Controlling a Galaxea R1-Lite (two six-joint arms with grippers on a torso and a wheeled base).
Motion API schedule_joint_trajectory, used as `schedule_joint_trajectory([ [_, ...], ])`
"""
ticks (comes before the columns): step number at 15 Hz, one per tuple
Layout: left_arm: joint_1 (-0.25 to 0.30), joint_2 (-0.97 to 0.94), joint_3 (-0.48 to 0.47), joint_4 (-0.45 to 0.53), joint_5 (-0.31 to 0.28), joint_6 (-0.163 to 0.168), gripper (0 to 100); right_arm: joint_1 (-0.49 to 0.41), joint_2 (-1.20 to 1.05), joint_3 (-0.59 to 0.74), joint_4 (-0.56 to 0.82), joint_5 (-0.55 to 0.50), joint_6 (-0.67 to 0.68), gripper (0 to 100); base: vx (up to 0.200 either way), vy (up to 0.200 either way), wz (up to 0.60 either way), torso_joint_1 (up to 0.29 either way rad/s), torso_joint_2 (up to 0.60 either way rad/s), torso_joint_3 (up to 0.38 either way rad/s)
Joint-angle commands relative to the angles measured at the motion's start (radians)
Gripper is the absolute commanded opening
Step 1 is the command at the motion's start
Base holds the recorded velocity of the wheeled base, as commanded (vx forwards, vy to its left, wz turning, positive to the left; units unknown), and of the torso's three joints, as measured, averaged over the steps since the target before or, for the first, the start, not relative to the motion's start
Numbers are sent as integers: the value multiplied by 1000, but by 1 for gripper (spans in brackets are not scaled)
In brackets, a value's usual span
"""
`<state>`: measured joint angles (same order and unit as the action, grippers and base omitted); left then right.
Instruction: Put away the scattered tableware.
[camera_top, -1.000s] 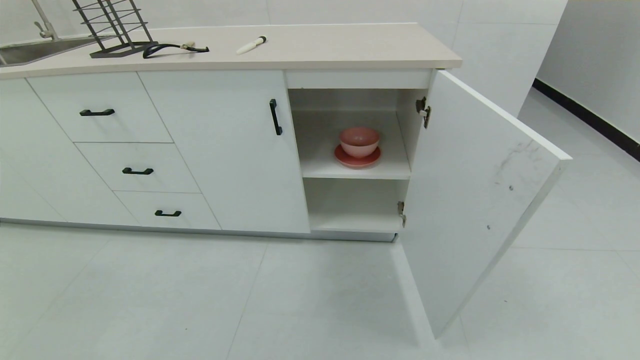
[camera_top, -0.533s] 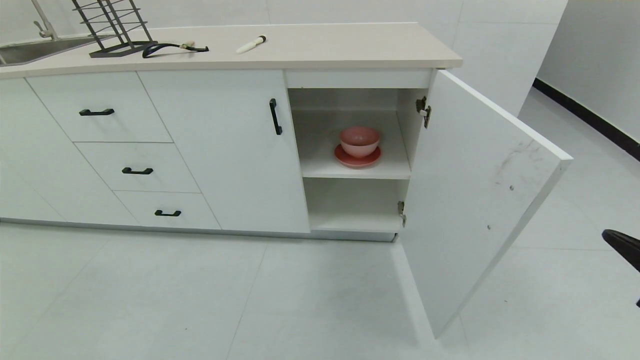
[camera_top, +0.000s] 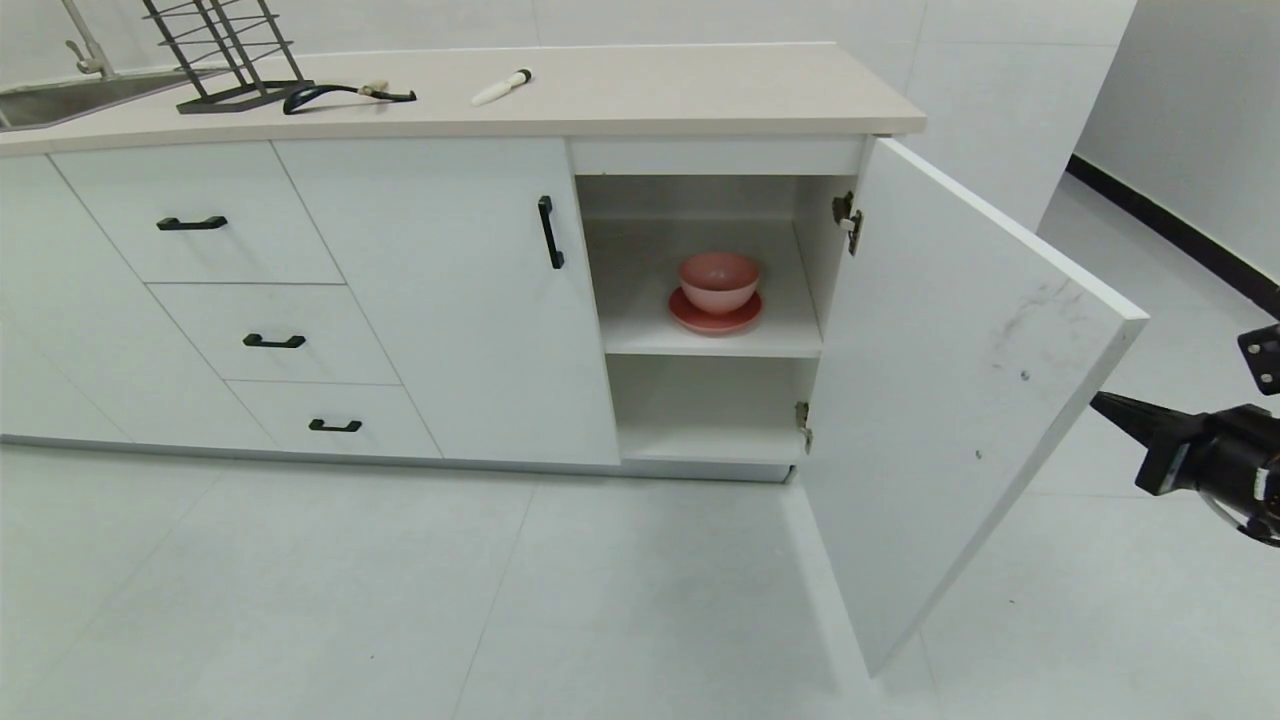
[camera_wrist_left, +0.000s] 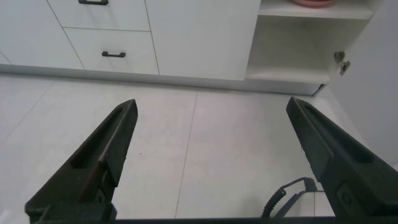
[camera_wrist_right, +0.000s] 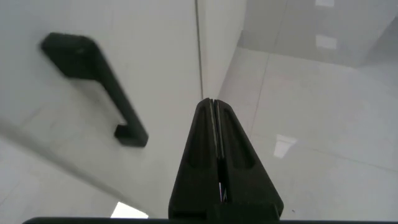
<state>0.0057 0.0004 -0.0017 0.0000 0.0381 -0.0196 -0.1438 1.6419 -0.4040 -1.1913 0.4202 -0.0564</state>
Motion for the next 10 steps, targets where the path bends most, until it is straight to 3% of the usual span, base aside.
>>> schedule_joint_trajectory([
  [1, 0, 0, 0, 0, 0, 1, 100, -3, 214, -131, -60, 98, -26, 0, 0, 0, 0, 0, 0, 0],
  [4, 0, 0, 0, -2, -1, 0, 100, -20, 311, -148, -215, 160, -8, 0, 0, 0, 0, 0, 0, 0],
  [10, 0, 0, 0, -2, -1, 3, 100, 7, 171, -38, -222, 177, -8, 0, 0, 0, 0, 0, 0, 0],
])
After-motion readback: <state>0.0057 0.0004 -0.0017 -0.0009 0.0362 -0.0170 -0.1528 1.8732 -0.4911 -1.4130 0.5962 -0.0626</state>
